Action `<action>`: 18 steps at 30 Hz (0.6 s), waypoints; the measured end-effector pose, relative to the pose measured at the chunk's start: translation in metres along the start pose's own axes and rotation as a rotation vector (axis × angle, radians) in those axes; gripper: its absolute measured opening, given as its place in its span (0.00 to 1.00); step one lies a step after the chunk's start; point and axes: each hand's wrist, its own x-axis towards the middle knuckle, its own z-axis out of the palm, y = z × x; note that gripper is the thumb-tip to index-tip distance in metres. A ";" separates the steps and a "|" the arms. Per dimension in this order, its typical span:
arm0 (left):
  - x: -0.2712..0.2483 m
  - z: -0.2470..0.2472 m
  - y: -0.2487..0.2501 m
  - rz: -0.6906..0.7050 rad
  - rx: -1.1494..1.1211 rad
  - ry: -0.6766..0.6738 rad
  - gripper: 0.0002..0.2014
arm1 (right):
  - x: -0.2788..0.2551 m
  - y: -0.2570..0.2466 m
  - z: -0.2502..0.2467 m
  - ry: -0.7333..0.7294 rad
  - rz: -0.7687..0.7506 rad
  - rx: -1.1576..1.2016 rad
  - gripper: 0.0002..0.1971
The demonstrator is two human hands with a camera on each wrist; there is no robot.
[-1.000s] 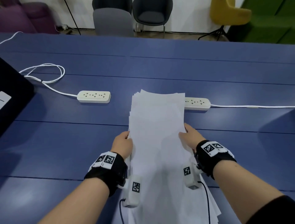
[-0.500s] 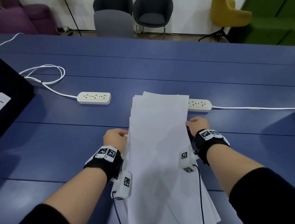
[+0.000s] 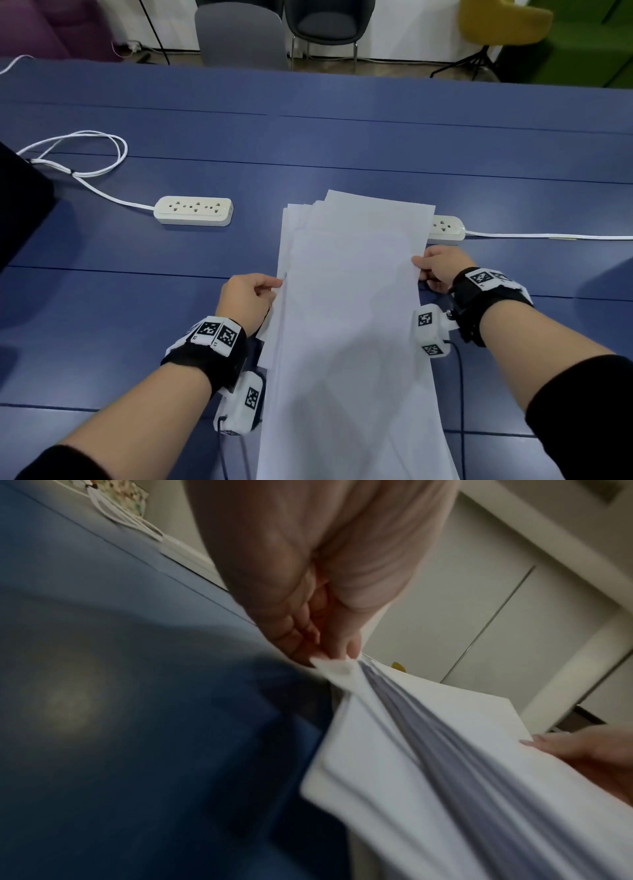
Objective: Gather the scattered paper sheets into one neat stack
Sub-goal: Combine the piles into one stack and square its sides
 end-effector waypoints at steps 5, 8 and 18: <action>0.008 0.003 -0.003 -0.016 -0.076 -0.008 0.13 | 0.002 -0.012 -0.004 -0.114 -0.029 -0.069 0.15; 0.013 0.004 -0.002 -0.014 -0.099 -0.044 0.12 | 0.000 -0.019 0.005 -0.030 -0.085 -0.190 0.18; -0.020 -0.002 -0.009 -0.102 -0.123 -0.019 0.06 | -0.035 0.012 0.029 0.153 -0.161 -0.203 0.18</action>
